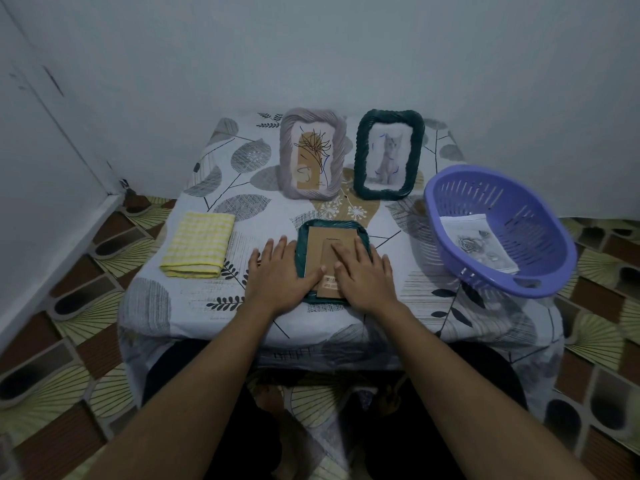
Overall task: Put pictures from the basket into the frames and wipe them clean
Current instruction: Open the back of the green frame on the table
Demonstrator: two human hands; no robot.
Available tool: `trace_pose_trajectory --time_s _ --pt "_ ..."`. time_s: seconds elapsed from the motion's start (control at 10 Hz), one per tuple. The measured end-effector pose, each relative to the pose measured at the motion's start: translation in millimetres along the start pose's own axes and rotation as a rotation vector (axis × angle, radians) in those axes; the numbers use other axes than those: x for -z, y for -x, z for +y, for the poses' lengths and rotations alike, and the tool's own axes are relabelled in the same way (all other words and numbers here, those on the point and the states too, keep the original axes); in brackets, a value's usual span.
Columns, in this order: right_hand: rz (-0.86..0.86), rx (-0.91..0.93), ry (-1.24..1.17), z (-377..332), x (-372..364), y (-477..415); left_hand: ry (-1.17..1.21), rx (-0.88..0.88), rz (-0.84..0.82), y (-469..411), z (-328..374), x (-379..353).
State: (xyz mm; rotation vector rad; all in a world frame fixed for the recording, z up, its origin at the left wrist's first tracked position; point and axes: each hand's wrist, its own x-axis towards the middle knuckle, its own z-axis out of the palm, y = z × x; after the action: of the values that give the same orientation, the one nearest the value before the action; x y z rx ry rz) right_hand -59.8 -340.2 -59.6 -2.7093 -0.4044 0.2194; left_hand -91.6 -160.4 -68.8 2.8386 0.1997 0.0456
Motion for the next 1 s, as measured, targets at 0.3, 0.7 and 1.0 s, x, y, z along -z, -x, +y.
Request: trace_pose_trajectory --time_s 0.3,0.7,1.0 --pt "0.089 -0.097 -0.221 18.7 34.0 5.4 -0.005 0.000 0.010 -1.6 -1.8 -2.2" --pt "-0.062 -0.128 -0.012 34.6 47.0 30.8 0.001 -0.005 0.022 -1.8 -2.8 -2.4" --pt "-0.004 -0.131 0.000 33.2 37.1 32.5 0.005 -0.001 0.023 -2.3 -2.8 -3.2"
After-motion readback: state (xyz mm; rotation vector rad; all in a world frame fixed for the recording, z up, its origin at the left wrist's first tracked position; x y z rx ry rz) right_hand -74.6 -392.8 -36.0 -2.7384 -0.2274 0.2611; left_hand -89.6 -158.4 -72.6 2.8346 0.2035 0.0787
